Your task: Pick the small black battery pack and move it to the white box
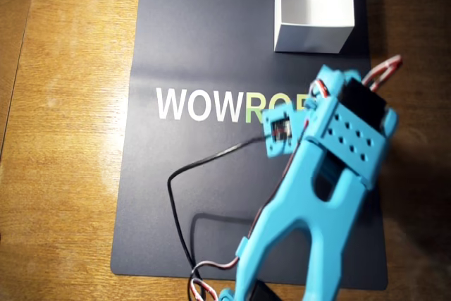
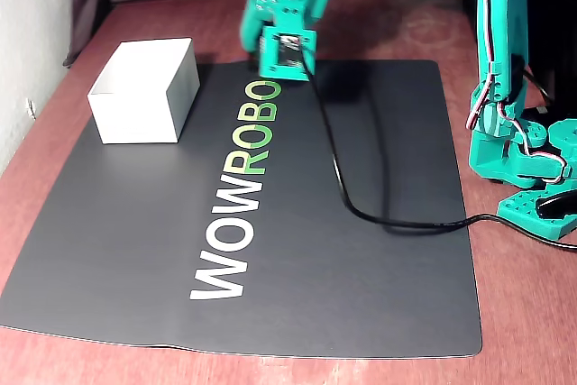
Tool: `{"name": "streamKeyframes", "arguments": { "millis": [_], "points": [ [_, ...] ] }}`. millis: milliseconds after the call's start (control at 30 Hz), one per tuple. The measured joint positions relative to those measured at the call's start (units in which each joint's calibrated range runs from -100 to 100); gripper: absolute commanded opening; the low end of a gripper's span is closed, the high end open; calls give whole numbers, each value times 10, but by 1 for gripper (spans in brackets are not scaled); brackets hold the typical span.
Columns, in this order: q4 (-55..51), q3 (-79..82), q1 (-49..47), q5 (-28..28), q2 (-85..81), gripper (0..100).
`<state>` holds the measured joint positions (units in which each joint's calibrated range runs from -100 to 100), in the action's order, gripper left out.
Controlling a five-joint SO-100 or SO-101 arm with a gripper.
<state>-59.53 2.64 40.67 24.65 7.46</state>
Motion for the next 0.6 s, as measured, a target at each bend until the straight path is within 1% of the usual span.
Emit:
{"name": "streamKeyframes", "arguments": {
  "millis": [167, 333, 600],
  "points": [
    [86, -52, -59, -14, 0, 6],
    [156, -65, -108, -14, 0, 6],
    [341, -93, -158, -14, 47, 6]
  ]
}}
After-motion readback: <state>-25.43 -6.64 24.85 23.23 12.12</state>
